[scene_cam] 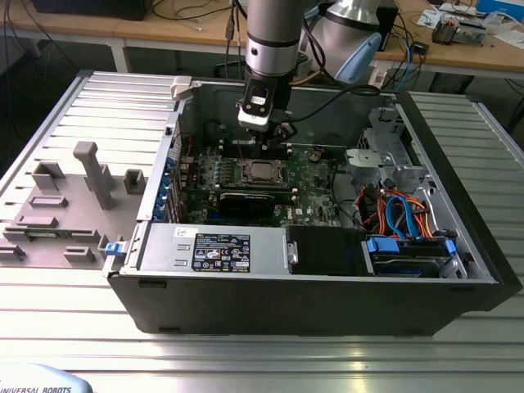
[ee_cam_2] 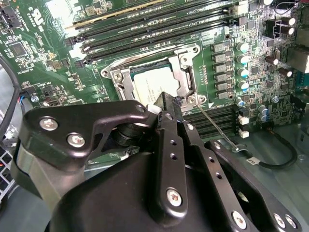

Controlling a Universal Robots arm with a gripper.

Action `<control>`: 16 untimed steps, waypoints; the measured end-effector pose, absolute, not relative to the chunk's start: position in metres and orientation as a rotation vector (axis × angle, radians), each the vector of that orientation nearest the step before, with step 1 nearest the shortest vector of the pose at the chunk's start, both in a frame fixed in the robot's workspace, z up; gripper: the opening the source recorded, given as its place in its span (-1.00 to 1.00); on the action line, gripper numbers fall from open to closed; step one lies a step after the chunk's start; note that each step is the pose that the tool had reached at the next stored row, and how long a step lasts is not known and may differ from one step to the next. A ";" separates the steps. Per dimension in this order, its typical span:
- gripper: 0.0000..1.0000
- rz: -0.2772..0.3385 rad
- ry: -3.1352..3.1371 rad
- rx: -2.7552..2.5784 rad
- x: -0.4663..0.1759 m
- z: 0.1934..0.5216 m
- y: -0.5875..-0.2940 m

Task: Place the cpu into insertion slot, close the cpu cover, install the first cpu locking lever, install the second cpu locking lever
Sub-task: 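Install the first cpu locking lever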

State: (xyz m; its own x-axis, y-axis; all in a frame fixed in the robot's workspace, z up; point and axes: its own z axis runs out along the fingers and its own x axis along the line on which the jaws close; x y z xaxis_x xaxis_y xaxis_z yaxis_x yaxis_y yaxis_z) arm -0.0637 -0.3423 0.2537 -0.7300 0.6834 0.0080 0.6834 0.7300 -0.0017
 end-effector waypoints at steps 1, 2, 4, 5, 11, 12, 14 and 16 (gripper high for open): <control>-0.79 -0.002 -2.922 -1.132 -0.064 0.254 -0.342; -0.79 -0.002 -2.931 -1.107 -0.064 0.254 -0.342; -0.79 -0.001 -2.955 -1.043 -0.064 0.254 -0.342; -0.79 -0.001 -2.966 -1.010 -0.064 0.254 -0.342; -0.79 -0.018 -3.022 -0.937 -0.068 0.254 -0.342; -0.79 -0.018 -3.034 -0.898 -0.068 0.254 -0.342; -0.79 -0.019 -3.055 -0.820 -0.068 0.254 -0.342; -0.79 -0.019 -3.069 -0.765 -0.068 0.254 -0.342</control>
State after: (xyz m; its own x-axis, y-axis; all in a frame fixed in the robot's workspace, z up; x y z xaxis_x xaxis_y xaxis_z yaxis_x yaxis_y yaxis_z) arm -0.0679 -0.3423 0.2537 -0.8829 0.4692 -0.0180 0.4689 0.8831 0.0171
